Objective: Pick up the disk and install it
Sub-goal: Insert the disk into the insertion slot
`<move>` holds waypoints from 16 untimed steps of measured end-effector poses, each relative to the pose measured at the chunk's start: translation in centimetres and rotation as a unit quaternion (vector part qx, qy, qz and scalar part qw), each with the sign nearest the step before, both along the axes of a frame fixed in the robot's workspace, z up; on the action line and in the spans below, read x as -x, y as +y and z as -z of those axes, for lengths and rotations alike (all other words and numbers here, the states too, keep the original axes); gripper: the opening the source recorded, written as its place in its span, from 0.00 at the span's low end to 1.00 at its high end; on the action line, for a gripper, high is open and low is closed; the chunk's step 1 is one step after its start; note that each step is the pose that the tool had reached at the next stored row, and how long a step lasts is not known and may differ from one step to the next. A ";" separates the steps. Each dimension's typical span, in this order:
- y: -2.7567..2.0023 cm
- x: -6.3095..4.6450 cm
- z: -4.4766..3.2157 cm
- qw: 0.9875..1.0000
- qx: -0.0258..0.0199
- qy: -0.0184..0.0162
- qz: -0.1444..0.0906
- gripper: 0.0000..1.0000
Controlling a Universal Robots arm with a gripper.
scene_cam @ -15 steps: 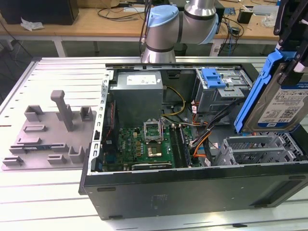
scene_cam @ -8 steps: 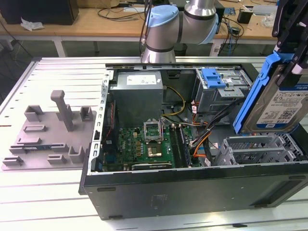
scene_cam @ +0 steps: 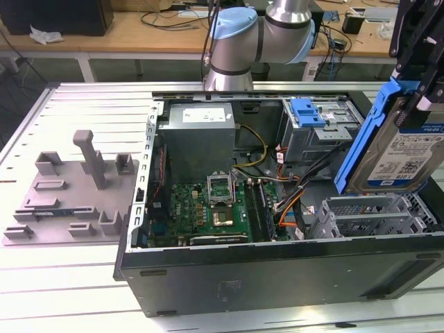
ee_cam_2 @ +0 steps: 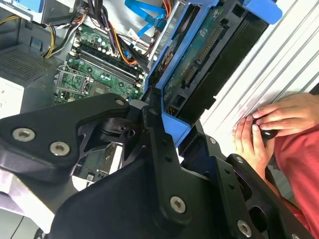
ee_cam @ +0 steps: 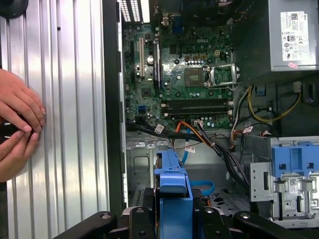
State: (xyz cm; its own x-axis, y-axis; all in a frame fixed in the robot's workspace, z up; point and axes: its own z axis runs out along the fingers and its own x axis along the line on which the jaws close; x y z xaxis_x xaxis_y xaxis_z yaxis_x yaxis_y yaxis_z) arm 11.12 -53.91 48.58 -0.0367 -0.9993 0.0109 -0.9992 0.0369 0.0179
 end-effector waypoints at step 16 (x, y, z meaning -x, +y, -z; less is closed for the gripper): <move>0.19 0.0 0.87 1.000 0.000 0.000 -0.002 0.36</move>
State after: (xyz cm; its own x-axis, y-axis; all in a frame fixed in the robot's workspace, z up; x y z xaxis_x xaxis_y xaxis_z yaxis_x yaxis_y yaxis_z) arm 11.14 -53.72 47.71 -0.0330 -0.9994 0.0110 -0.9993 0.0332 0.0179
